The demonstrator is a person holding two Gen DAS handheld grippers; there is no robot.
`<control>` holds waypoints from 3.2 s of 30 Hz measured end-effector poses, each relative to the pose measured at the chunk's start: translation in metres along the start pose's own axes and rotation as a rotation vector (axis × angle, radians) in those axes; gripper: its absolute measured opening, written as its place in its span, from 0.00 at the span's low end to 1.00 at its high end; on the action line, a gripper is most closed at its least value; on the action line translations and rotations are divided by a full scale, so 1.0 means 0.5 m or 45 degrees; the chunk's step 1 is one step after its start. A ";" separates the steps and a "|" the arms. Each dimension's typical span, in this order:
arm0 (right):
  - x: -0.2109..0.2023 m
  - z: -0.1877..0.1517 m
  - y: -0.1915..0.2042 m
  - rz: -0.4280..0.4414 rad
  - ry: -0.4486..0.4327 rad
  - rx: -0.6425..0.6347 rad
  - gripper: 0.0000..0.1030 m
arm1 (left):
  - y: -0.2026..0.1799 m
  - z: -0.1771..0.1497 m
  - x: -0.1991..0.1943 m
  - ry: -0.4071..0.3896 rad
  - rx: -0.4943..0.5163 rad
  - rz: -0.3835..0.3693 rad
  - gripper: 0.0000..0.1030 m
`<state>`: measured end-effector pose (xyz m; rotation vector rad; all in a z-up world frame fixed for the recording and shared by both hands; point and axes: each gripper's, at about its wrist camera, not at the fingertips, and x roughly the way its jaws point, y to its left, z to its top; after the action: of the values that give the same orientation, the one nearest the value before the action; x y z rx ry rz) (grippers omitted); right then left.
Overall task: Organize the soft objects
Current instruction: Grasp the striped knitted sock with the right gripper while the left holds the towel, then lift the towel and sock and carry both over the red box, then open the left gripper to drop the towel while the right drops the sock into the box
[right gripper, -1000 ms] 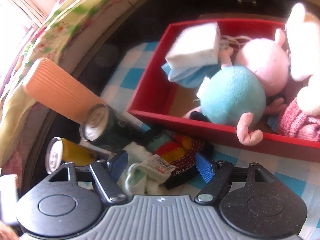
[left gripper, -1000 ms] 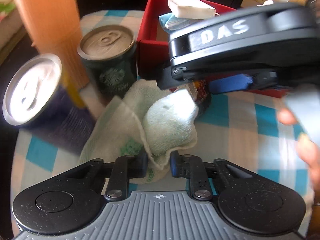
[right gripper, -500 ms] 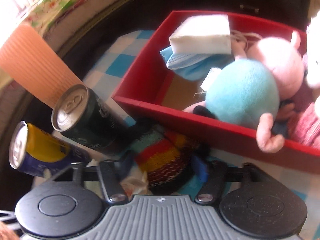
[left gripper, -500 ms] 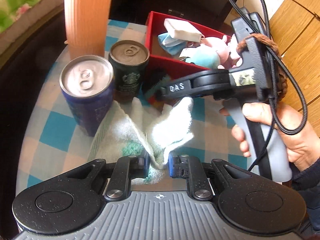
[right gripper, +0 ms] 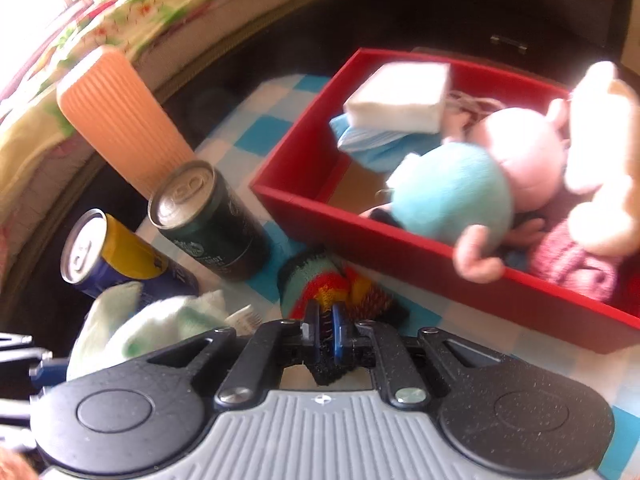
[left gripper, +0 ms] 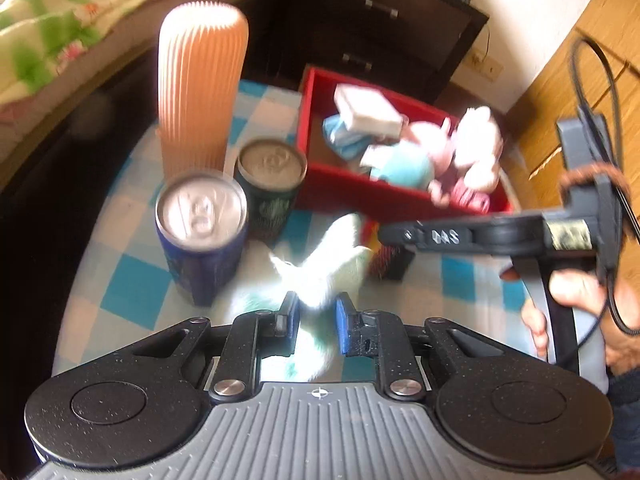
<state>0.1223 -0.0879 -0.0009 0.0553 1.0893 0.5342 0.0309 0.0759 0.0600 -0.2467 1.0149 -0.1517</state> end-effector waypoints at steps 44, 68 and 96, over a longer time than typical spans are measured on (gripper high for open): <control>-0.204 0.060 -0.033 0.067 -0.359 0.068 0.01 | -0.105 0.127 0.008 -0.207 0.000 -0.042 0.12; -0.262 0.139 -0.137 -0.112 -0.626 0.210 0.01 | -0.211 0.292 0.067 -0.392 0.021 -0.089 0.14; -0.140 0.130 -0.183 -0.153 -0.475 0.349 0.22 | -0.171 0.265 0.173 -0.197 -0.005 0.069 0.28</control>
<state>0.1887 -0.1844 0.0604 0.3156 0.7880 0.2490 0.1879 -0.0091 0.0793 -0.2306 0.8675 -0.0800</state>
